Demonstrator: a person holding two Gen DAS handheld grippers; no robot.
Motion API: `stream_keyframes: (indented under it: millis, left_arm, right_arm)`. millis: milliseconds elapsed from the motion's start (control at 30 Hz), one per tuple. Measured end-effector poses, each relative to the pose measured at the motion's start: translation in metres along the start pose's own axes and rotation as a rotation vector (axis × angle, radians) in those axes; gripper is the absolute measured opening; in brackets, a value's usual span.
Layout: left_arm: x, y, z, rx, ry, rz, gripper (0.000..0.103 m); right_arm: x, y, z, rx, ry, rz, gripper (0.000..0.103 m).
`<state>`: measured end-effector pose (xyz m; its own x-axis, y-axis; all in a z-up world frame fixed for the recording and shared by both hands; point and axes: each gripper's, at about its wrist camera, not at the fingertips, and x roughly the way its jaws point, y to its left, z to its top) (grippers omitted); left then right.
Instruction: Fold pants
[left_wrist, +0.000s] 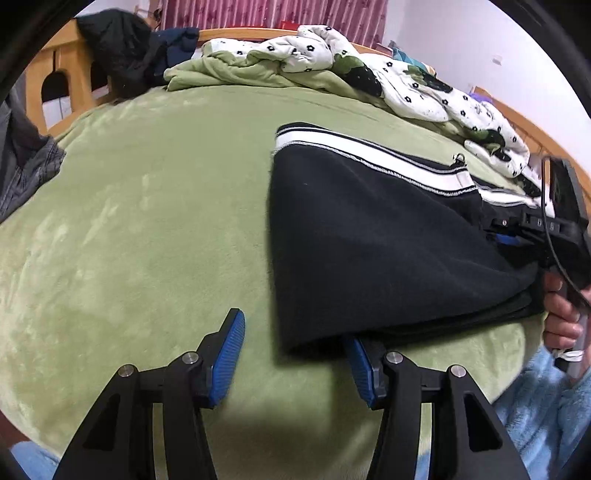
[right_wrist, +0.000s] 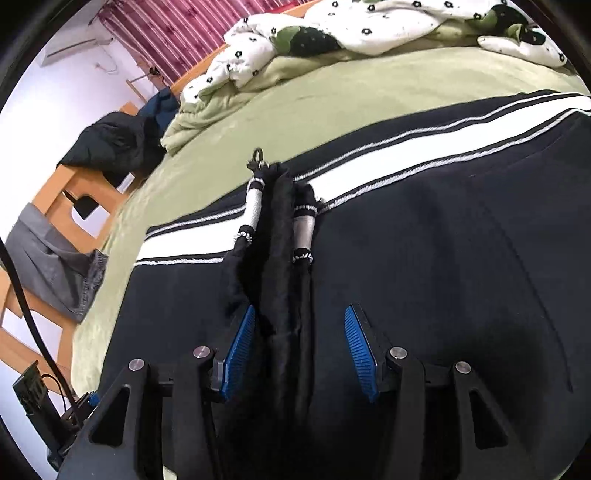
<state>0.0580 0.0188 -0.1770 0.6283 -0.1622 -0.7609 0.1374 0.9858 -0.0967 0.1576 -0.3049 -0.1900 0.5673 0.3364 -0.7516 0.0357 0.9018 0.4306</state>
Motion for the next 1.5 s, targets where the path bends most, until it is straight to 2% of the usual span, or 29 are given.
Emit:
stream_keyframes:
  millis: [100,200,400,533,633,700,733,767,833,900,967,1033,1100,1133,1200,1233,1267,1433,1500]
  left_arm:
    - [-0.002,-0.010,-0.001,0.044,-0.033,0.026,0.051]
    - [-0.005,-0.004,-0.004,0.012,-0.038,0.005,0.051]
    - [-0.007,0.002,-0.005,-0.024,-0.033,-0.011,0.051]
    - [-0.007,-0.001,-0.004,-0.011,-0.025,0.000,0.051]
    - [-0.010,0.001,-0.003,-0.016,-0.024,-0.007,0.051]
    - [-0.011,0.003,-0.003,-0.022,-0.022,-0.012,0.051]
    - [-0.011,0.004,-0.002,-0.023,-0.023,-0.016,0.051]
    - [-0.011,0.005,-0.002,-0.022,-0.025,-0.021,0.051]
    - [-0.013,0.005,-0.003,-0.017,-0.029,-0.013,0.051]
    - [-0.015,0.006,-0.004,-0.019,-0.038,-0.009,0.051]
    - [-0.016,0.009,-0.005,-0.028,-0.045,-0.016,0.051]
    - [-0.015,0.011,-0.006,-0.038,-0.048,-0.020,0.051]
    - [-0.015,0.014,-0.006,-0.043,-0.049,-0.016,0.051]
    - [-0.016,0.015,-0.007,-0.045,-0.052,-0.015,0.051]
    - [-0.018,0.021,-0.008,-0.055,-0.060,-0.017,0.051]
    - [-0.018,0.023,-0.008,-0.067,-0.058,-0.029,0.051]
    - [-0.018,0.024,-0.008,-0.075,-0.057,-0.036,0.051]
    - [-0.013,0.023,-0.006,-0.088,-0.056,-0.050,0.051]
    - [-0.012,0.019,-0.005,-0.069,-0.067,-0.045,0.051]
  right_arm:
    - [-0.008,0.001,0.002,0.004,-0.006,0.050,0.050]
    - [-0.024,-0.006,-0.001,0.027,-0.031,0.099,0.050]
    - [-0.045,0.022,-0.013,-0.119,-0.089,0.054,0.050]
    - [-0.030,0.050,-0.019,-0.246,-0.078,-0.008,0.049]
    - [-0.011,0.058,-0.014,-0.272,-0.054,-0.052,0.040]
    - [0.000,0.057,-0.013,-0.281,-0.018,-0.090,0.027]
    - [0.003,0.056,-0.012,-0.283,-0.011,-0.097,0.016]
    - [0.002,0.056,-0.013,-0.291,-0.024,-0.101,0.010]
    - [-0.011,0.056,-0.012,-0.301,-0.066,-0.112,0.007]
    - [-0.029,0.049,-0.007,-0.253,-0.111,-0.084,0.007]
    - [-0.029,0.040,-0.006,-0.211,-0.076,-0.065,0.007]
    - [-0.012,0.039,-0.009,-0.220,-0.006,-0.102,0.009]
    - [-0.012,0.045,-0.013,-0.265,0.003,-0.139,0.010]
    - [-0.021,0.047,-0.015,-0.269,-0.020,-0.140,0.013]
    - [-0.034,0.047,-0.019,-0.244,-0.051,-0.157,0.029]
    - [-0.037,0.046,-0.021,-0.241,-0.064,-0.168,0.042]
    - [-0.040,0.044,-0.024,-0.240,-0.076,-0.182,0.046]
    - [-0.009,0.024,-0.020,-0.137,0.022,-0.123,0.046]
    - [0.001,0.027,-0.018,-0.134,0.006,-0.140,0.046]
